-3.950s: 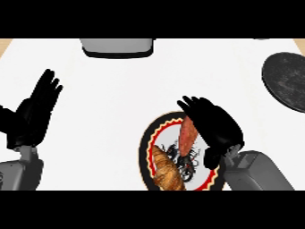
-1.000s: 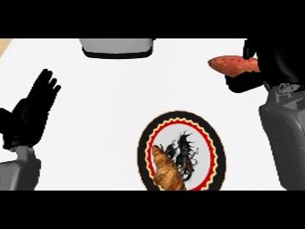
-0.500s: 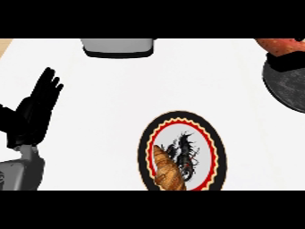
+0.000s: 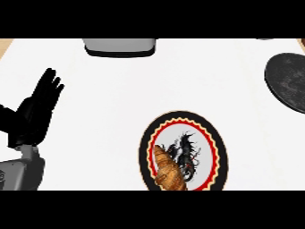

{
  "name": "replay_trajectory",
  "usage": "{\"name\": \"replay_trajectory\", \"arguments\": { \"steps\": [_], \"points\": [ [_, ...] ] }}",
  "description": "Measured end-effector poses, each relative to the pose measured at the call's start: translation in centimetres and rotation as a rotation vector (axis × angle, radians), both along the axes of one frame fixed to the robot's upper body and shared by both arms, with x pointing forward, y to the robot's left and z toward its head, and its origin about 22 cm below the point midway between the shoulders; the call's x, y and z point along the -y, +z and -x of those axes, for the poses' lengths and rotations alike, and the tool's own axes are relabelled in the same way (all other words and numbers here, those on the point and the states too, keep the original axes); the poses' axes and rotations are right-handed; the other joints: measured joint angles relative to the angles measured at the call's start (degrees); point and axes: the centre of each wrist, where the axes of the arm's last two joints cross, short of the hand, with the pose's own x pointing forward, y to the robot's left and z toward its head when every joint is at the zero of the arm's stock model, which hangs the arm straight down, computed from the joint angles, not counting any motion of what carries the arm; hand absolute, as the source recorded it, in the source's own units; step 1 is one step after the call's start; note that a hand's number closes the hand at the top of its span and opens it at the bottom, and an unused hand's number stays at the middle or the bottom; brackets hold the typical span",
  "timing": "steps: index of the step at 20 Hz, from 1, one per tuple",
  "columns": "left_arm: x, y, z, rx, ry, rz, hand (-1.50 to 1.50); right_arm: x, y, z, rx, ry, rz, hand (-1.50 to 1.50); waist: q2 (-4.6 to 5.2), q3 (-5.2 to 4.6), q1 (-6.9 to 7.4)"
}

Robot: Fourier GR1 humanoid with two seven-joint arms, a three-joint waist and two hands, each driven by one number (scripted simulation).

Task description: Pick the sweet potato from the plate and place it in the pan

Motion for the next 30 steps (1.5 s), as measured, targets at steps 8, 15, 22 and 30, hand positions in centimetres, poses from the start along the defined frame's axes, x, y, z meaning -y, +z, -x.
{"name": "replay_trajectory", "arguments": {
  "steps": [8,15,22,30],
  "points": [
    [0.7,0.2,-0.4,0.004,-0.022,0.002,0.0,4.3,-5.8,-0.2,-0.027,0.068,-0.053,1.5,0.43,0.1,1.15],
    [1.0,0.8,-0.7,0.017,-0.038,0.0,0.0,6.0,-8.8,0.5,-0.105,0.012,-0.092,-1.5,0.93,0.2,2.22],
    [1.4,0.9,-0.6,0.018,-0.046,0.0,0.0,7.2,-10.7,1.7,-0.198,-0.06,-0.257,-1.5,1.16,0.28,2.68],
    [0.9,-0.1,0.0,0.014,-0.036,0.002,0.0,8.9,-10.8,3.2,-0.01,-0.001,-0.439,-1.5,0.9,0.34,1.87]
  ]
}}
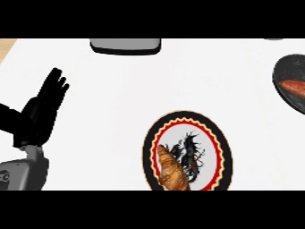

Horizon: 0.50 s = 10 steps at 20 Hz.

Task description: Pick the sweet potato from the plate and place it in the pan

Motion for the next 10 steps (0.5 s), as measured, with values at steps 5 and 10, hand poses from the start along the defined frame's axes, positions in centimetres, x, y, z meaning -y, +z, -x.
{"name": "replay_trajectory", "arguments": {
  "steps": [5,10],
  "points": [
    [-0.4,-0.2,0.4,-0.009,0.019,0.001,0.0,2.8,0.5,2.4,0.147,-0.018,-0.186,-1.5,-0.33,-0.02,-1.0],
    [-0.7,-0.1,0.4,-0.011,0.029,0.004,0.0,6.8,1.5,6.4,0.254,0.003,-0.337,-1.5,-0.53,-0.05,-1.74]
  ]
}}
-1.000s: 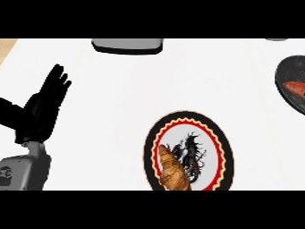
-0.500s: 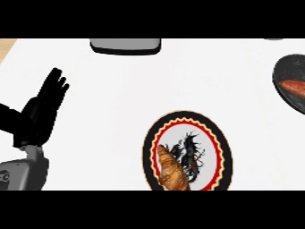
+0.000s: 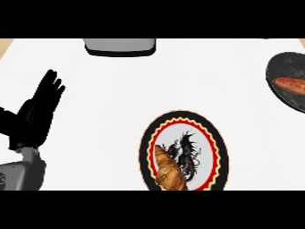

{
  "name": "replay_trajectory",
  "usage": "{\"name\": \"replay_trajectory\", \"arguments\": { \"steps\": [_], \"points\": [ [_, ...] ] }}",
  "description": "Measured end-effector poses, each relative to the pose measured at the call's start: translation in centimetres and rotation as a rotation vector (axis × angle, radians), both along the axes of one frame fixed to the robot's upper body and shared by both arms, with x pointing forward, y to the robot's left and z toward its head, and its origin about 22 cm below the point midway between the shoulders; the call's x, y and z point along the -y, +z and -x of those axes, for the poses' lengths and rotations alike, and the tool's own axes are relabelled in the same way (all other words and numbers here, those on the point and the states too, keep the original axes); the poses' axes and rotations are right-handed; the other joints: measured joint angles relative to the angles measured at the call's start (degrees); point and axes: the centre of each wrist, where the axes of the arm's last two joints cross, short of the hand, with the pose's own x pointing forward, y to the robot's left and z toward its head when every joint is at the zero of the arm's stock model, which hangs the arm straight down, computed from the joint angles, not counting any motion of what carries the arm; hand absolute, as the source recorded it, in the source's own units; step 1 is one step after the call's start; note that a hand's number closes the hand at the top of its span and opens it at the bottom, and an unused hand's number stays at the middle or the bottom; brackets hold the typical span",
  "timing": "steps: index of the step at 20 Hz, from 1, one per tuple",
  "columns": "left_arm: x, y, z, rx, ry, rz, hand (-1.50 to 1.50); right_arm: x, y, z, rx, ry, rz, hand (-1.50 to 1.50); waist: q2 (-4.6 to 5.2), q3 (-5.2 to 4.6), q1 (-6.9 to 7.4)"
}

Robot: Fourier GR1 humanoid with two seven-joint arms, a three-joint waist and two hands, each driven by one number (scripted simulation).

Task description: Pick the sweet potato from the plate and place it in the pan

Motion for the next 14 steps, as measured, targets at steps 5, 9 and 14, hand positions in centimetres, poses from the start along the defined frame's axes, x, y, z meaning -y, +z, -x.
{"name": "replay_trajectory", "arguments": {
  "steps": [5,9,14],
  "points": [
    [-0.1,-0.2,0.1,-0.003,0.004,-0.004,0.0,2.9,-0.5,4.6,0.073,0.078,-0.106,-1.5,-0.16,-0.03,-0.42],
    [-0.5,-0.1,-0.2,-0.006,0.006,-0.004,0.0,4.2,-1.2,7.6,0.091,0.114,-0.127,-1.5,-0.2,-0.04,-0.35],
    [-0.3,0.3,-0.4,-0.004,0.0,0.004,0.0,5.1,-1.4,9.7,0.086,0.09,-0.115,-1.5,-0.27,-0.06,-0.19]
  ]
}}
